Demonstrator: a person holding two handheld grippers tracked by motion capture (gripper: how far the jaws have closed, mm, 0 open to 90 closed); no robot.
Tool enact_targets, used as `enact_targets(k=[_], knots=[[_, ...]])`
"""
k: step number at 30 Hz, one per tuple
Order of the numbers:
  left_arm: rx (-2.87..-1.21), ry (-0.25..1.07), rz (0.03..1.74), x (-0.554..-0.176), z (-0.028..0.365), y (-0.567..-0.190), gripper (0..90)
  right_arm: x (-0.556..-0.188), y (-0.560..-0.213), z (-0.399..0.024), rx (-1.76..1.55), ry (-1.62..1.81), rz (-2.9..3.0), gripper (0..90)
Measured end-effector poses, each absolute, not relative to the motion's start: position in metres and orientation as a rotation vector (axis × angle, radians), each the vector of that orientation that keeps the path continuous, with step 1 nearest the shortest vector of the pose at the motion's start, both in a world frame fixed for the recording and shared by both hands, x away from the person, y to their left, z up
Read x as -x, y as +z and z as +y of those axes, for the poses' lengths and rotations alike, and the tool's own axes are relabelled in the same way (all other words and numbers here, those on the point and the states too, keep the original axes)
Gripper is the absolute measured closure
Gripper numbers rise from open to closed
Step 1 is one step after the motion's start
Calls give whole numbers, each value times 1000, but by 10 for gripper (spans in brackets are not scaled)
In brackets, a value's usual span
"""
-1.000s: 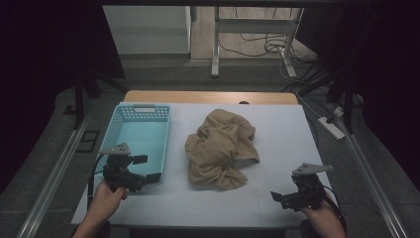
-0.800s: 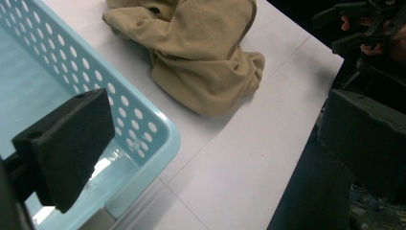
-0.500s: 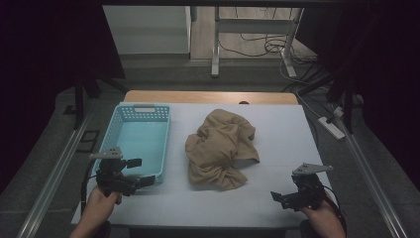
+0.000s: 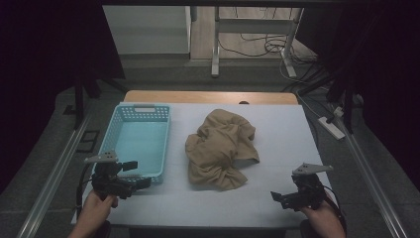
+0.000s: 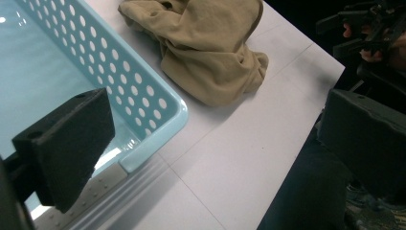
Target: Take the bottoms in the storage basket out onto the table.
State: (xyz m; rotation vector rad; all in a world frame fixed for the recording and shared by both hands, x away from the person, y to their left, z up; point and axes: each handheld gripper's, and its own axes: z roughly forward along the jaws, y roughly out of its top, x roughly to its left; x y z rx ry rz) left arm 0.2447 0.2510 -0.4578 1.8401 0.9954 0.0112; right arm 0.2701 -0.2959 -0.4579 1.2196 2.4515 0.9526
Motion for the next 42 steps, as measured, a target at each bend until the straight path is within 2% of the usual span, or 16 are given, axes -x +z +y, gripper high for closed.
enact_targets(k=[42], knots=[[-1815,37,1115,-213,289,-480,0,-270,-458,-296,-1213,946,2447,11]])
